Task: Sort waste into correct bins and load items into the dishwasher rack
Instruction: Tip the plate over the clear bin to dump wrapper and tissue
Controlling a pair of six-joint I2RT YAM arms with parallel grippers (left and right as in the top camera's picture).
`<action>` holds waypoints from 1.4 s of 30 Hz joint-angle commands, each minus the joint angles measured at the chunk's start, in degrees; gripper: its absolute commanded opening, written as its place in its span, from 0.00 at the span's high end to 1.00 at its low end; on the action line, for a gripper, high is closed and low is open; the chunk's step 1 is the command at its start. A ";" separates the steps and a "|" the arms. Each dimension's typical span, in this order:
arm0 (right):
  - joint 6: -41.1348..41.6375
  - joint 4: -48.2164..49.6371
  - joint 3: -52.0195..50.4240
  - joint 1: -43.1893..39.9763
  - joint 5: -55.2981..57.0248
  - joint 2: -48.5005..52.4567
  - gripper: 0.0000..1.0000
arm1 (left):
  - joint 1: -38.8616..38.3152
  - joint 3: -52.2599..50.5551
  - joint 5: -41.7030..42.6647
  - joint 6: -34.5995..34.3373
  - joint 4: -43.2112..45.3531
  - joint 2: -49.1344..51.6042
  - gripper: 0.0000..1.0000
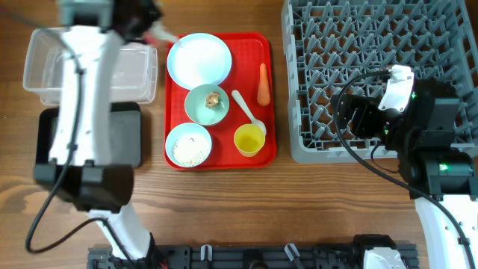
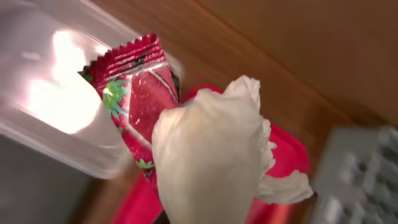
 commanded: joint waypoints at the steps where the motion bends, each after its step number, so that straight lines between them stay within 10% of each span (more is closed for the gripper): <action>1: 0.85 0.33 1.33 0.22 -0.94 0.28 0.00 | 7.52 -0.98 -7.02 -5.33 -0.59 4.28 0.96; 8: 0.81 0.31 1.33 0.22 -0.94 0.28 0.00 | 17.16 -1.18 -3.13 -13.09 0.00 12.35 0.92; 15: 0.83 0.33 1.33 0.22 -0.94 0.28 0.00 | 18.93 -1.18 -1.22 -12.79 1.86 17.92 0.01; 29: 0.85 2.32 1.33 0.22 -0.92 0.28 0.00 | 16.11 -1.05 24.41 11.61 0.98 8.24 0.01; 42: 0.83 2.21 1.33 0.22 -0.92 0.28 0.00 | -4.42 -1.53 24.74 20.11 -13.42 4.57 0.11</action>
